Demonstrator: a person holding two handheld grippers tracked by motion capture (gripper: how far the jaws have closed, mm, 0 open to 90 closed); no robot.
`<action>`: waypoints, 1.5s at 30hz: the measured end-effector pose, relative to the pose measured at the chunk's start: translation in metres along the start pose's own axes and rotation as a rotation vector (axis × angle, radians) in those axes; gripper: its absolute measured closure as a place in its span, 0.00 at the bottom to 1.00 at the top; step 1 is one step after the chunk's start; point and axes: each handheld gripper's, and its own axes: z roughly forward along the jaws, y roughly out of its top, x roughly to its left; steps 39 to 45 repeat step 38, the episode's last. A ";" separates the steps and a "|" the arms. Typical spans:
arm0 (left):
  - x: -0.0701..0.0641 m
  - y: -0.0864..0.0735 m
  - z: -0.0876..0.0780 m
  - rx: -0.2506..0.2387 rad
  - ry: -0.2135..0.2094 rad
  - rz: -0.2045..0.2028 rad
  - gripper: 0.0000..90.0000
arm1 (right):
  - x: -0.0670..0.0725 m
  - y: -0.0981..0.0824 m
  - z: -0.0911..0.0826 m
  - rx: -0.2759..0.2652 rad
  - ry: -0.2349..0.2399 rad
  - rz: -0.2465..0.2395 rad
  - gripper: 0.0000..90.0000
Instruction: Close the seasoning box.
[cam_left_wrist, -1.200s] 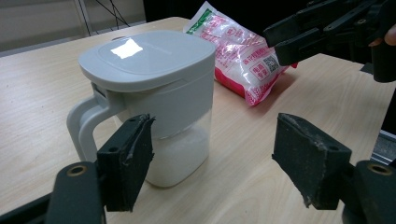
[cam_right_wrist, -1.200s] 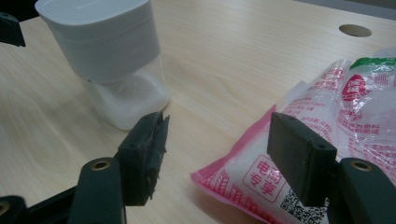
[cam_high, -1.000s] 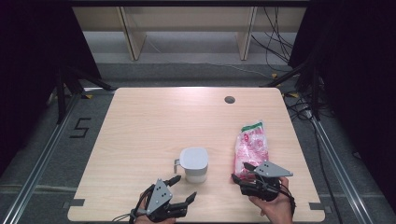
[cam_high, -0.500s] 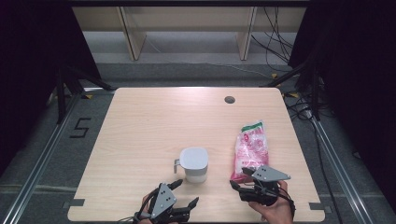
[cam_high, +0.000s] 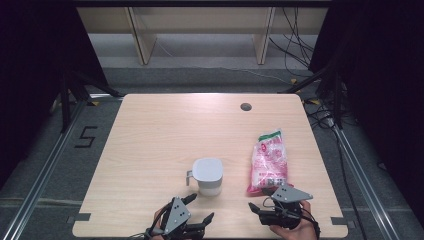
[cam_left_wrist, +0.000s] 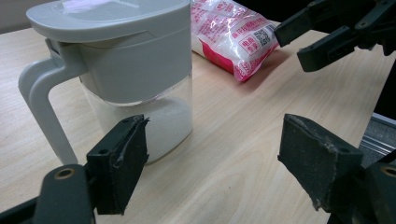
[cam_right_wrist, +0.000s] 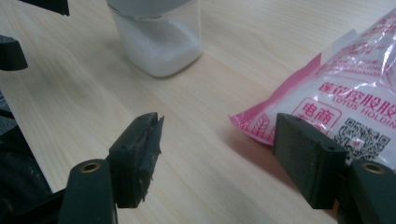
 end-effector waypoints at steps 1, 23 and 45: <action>0.000 0.000 0.000 0.002 0.004 0.004 0.25 | 0.001 -0.002 -0.001 0.013 0.006 0.008 0.36; 0.000 0.001 0.000 0.008 -0.012 0.002 0.25 | 0.008 -0.023 -0.011 0.079 0.032 0.012 0.34; 0.000 0.001 -0.001 0.009 0.000 -0.001 0.25 | 0.007 -0.023 -0.011 0.079 0.031 0.007 0.34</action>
